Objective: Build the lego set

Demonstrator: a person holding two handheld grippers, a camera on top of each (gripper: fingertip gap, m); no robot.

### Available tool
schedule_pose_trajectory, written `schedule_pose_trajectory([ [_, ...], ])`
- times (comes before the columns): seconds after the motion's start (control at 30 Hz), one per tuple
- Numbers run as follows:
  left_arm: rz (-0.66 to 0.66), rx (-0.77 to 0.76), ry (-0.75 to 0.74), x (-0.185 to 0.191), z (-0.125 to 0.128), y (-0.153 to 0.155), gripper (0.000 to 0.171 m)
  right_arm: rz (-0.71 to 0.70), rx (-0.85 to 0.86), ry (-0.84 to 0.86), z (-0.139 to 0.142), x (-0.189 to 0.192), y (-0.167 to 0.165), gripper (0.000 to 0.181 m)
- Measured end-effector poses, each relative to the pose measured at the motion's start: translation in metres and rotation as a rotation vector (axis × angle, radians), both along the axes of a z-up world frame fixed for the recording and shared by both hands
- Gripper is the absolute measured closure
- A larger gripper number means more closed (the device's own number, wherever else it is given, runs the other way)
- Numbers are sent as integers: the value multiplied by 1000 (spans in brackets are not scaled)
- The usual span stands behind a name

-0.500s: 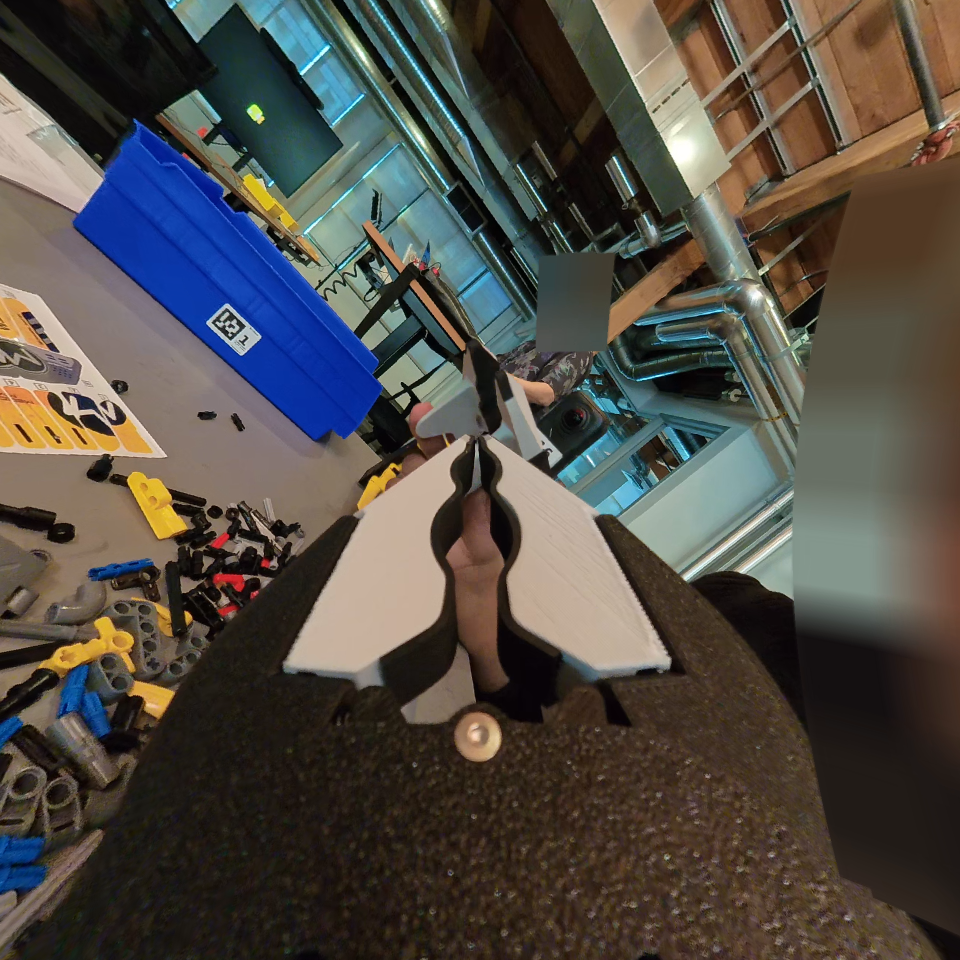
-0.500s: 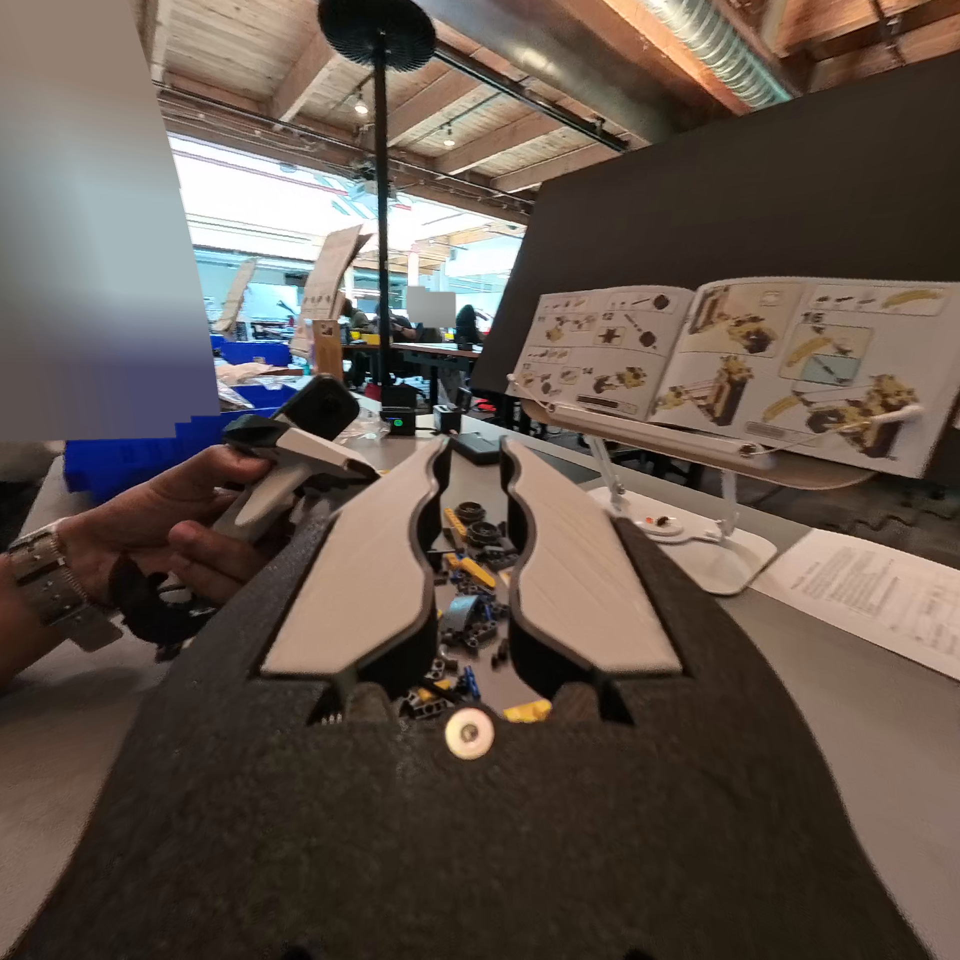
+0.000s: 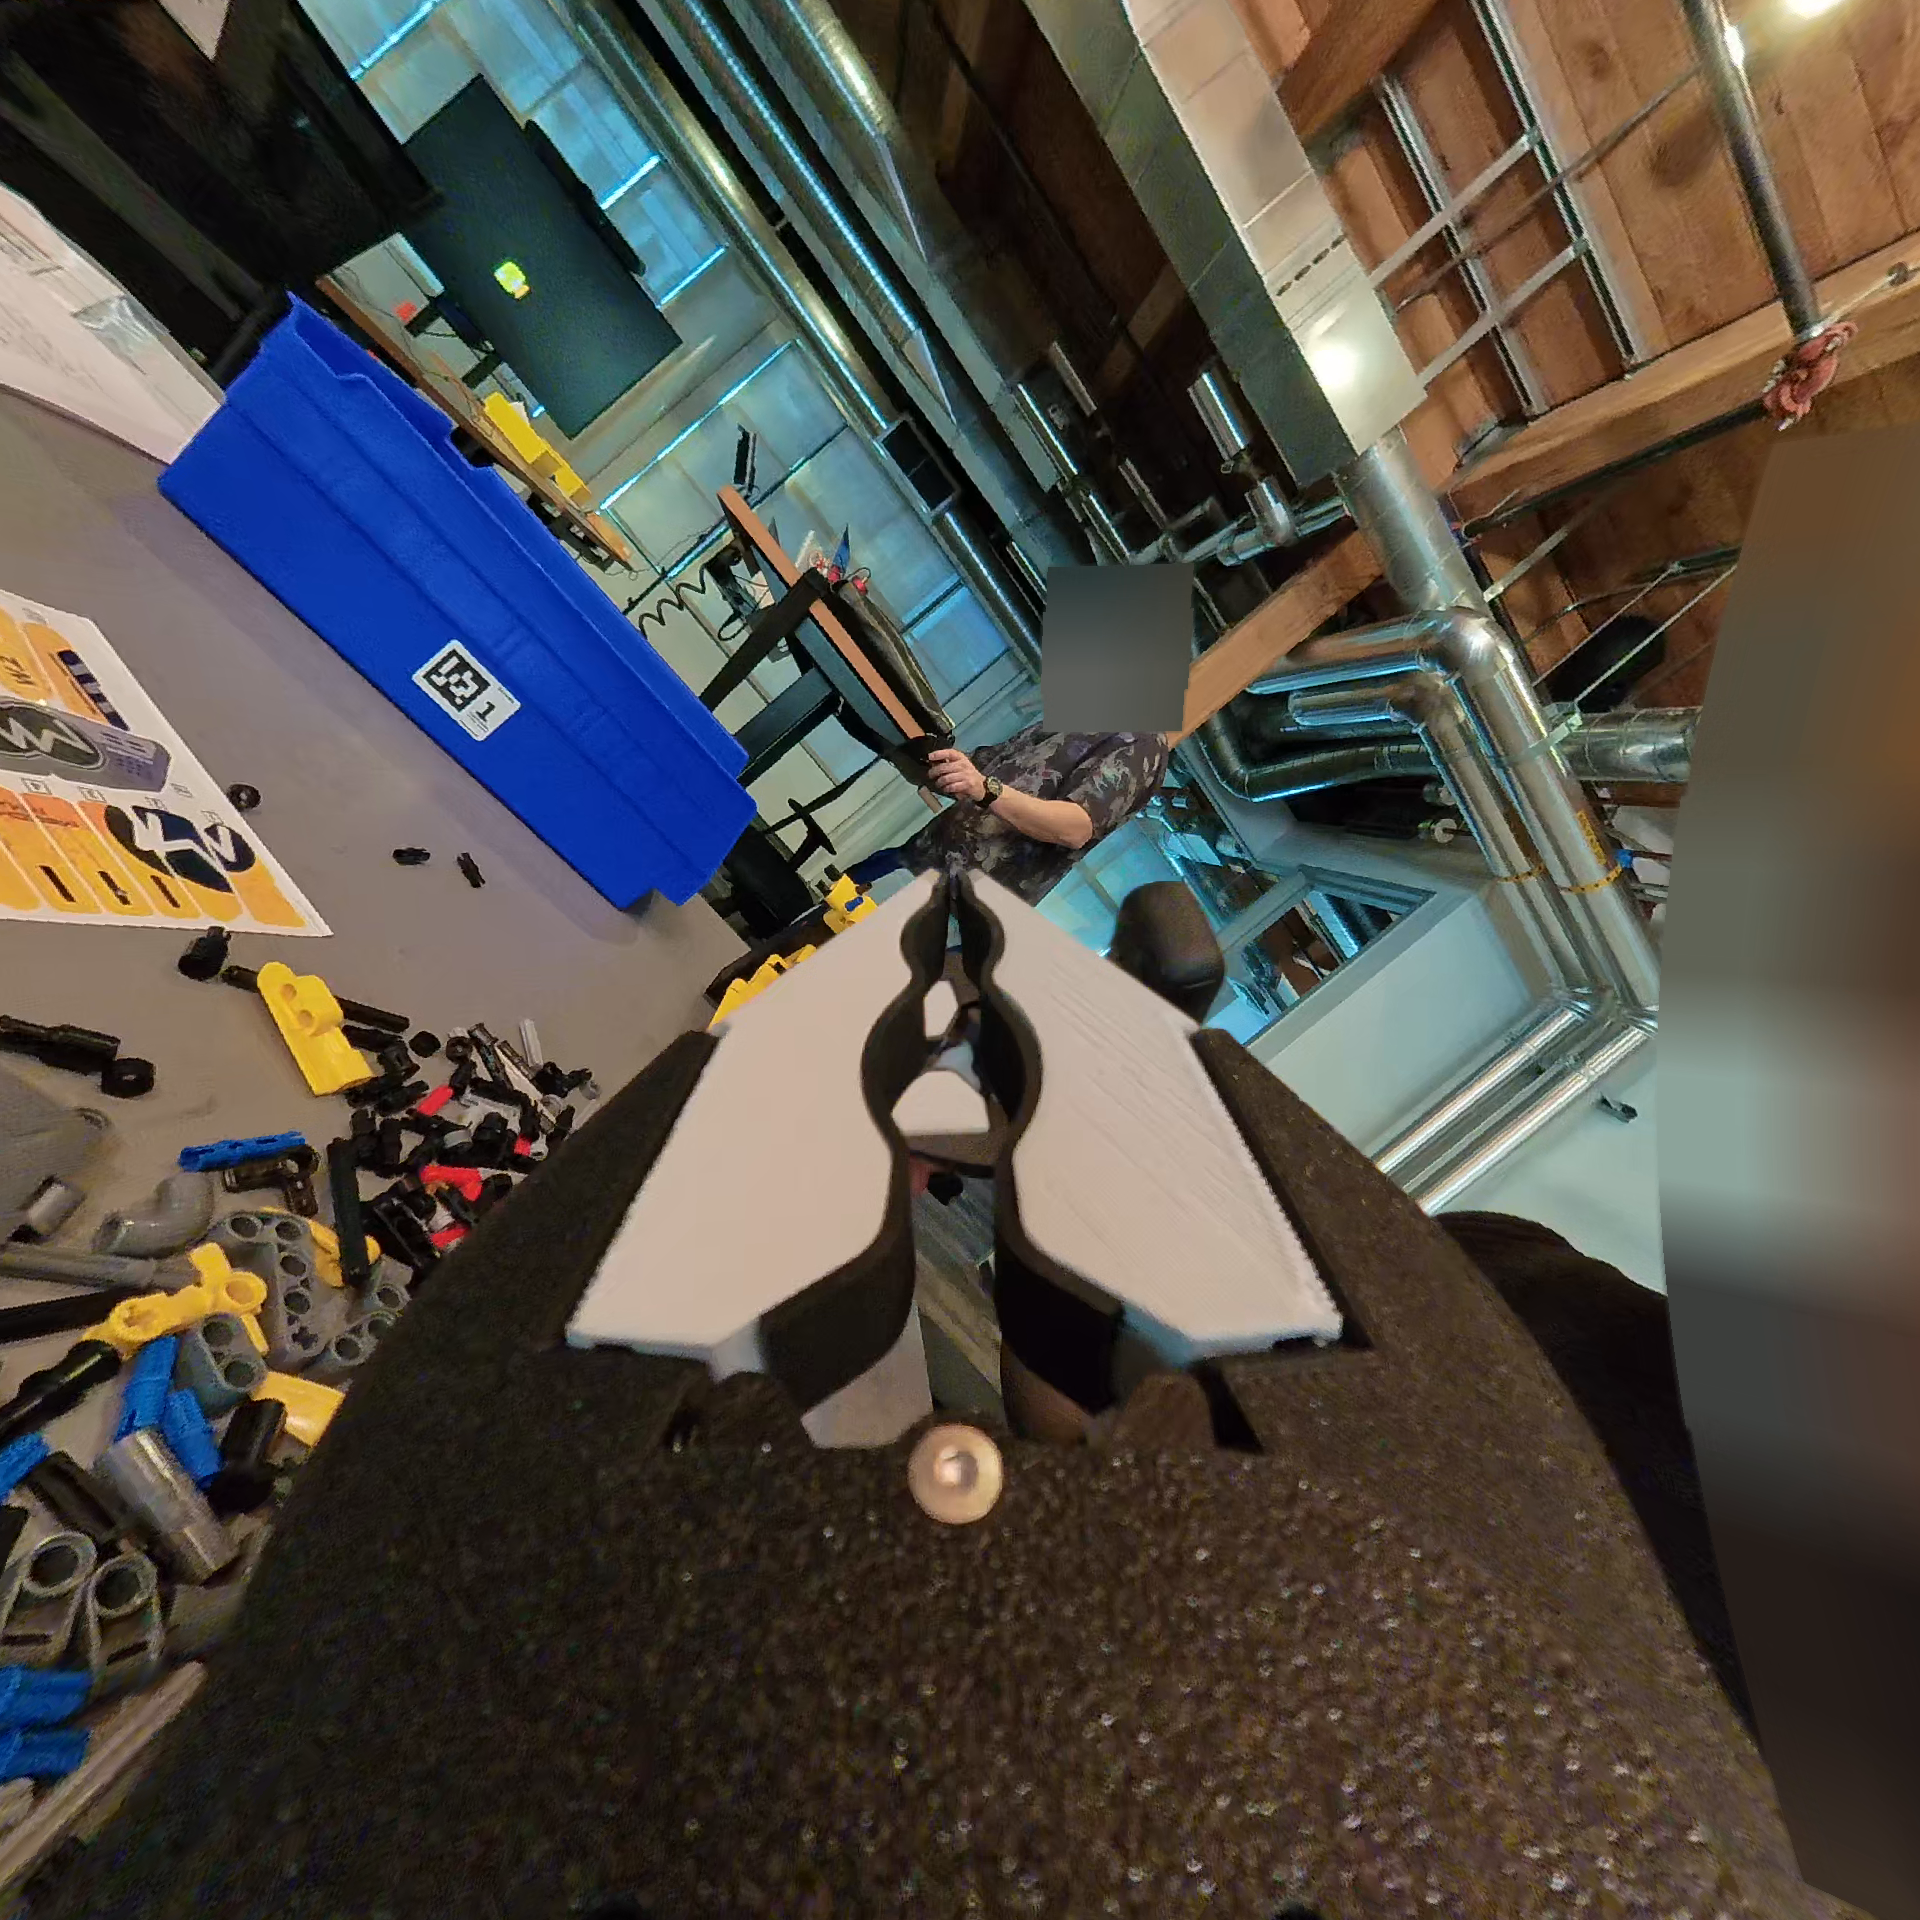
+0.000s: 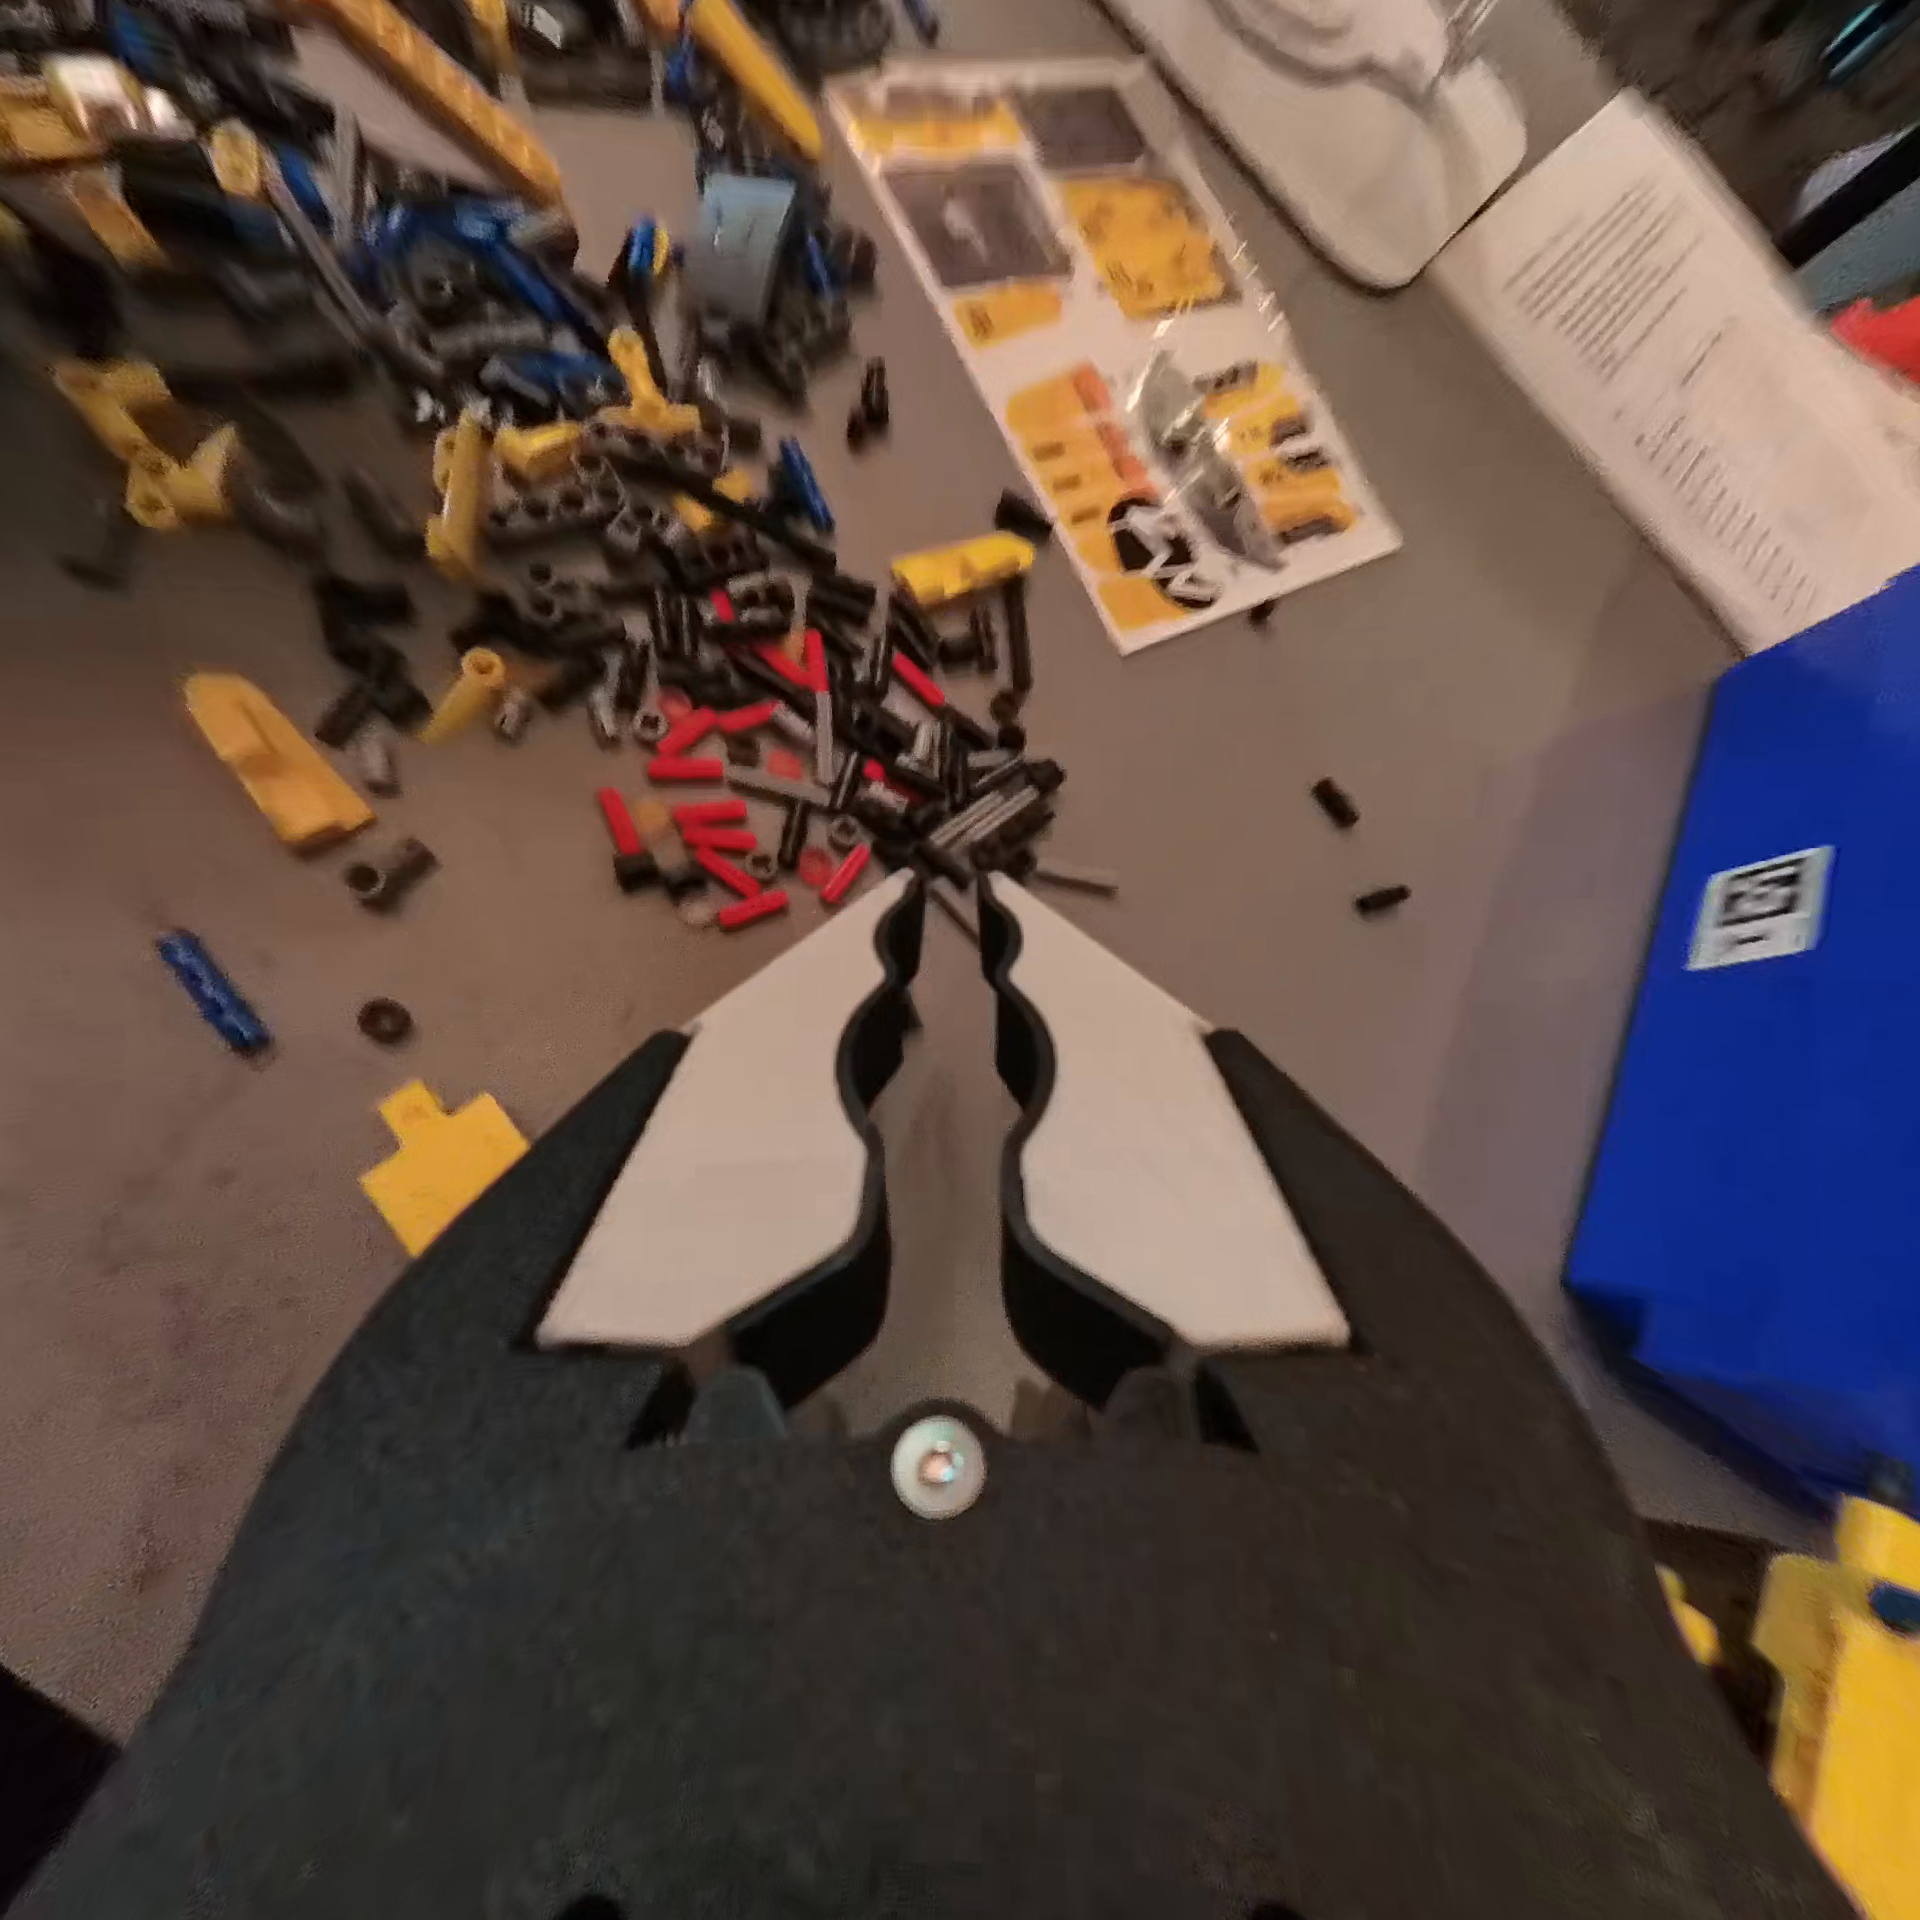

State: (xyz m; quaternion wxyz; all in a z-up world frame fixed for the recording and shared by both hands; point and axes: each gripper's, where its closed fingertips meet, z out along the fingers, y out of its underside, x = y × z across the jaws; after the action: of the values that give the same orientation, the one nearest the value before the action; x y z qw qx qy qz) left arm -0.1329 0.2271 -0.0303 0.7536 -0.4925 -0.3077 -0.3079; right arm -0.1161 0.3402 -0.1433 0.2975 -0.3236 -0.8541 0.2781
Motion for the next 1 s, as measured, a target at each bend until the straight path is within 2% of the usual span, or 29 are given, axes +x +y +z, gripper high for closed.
schedule_pose_trajectory([
  [0.1,2,4,-2,0,0,-1,171,18,-28,-139,-19,10,-3,170],
  [0.13,2,5,-2,0,0,-1,171,19,-36,-169,-24,12,-3,164],
  [0.23,3,10,-3,0,1,-1,171,-6,-5,-205,-38,12,3,158],
  [0.33,3,14,-4,0,2,-1,171,2,-46,-233,-42,12,-1,164],
  [0.37,3,15,-4,0,2,-2,171,5,-60,-245,-43,12,-2,174],
  [0.47,7,15,-2,-1,2,-2,171,8,-110,-245,-37,10,-6,174],
  [0.53,14,0,6,-1,1,-1,171,10,-214,-192,-18,4,-13,174],
  [0.6,30,-50,40,0,-2,2,171,46,-364,-99,12,-3,-24,174],
  [0.77,74,-246,217,9,-11,18,166,183,-693,58,84,-8,-52,175],
  [0.9,117,-368,372,15,-15,28,158,322,-803,129,119,-11,-80,174],
  [1.0,116,-375,407,18,-14,31,154,506,-829,207,127,-9,-100,174],
])
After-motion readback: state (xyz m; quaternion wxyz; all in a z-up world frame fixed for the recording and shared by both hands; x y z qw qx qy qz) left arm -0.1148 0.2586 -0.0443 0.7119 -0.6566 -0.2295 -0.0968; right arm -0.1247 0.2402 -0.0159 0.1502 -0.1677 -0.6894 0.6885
